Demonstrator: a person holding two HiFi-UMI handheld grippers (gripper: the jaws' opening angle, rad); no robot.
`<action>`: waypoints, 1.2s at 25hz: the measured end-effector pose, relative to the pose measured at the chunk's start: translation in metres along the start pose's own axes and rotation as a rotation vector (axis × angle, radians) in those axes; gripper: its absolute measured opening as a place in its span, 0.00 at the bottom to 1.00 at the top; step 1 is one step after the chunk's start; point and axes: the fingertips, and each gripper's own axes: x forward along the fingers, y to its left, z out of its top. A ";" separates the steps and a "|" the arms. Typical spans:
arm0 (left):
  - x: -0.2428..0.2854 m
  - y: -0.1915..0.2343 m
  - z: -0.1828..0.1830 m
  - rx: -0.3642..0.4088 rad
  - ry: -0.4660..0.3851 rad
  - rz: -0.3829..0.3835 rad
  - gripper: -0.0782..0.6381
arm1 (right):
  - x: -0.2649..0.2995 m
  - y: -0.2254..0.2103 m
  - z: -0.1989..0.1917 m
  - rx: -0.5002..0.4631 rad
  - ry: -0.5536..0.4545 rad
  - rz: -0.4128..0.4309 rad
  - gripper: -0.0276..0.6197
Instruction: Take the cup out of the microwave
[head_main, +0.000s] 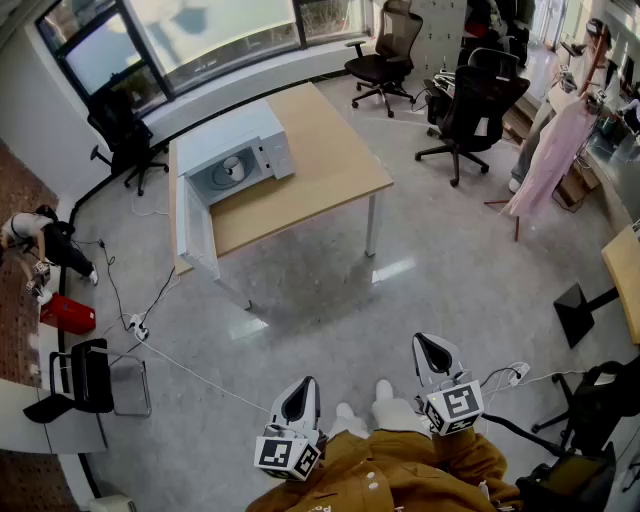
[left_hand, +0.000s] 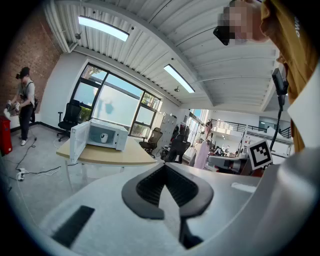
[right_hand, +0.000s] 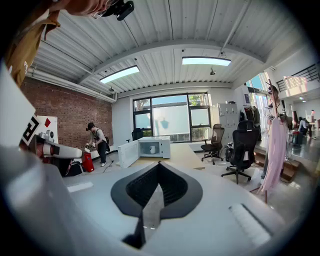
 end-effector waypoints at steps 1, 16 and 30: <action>-0.005 -0.002 0.001 0.005 -0.003 0.000 0.11 | -0.002 0.008 -0.001 0.001 0.001 0.014 0.05; -0.018 -0.023 -0.008 0.093 -0.041 0.002 0.11 | -0.001 0.115 -0.006 0.020 -0.028 0.311 0.14; 0.009 -0.047 -0.011 0.091 -0.023 0.063 0.11 | -0.006 0.075 -0.021 -0.189 -0.007 0.334 0.05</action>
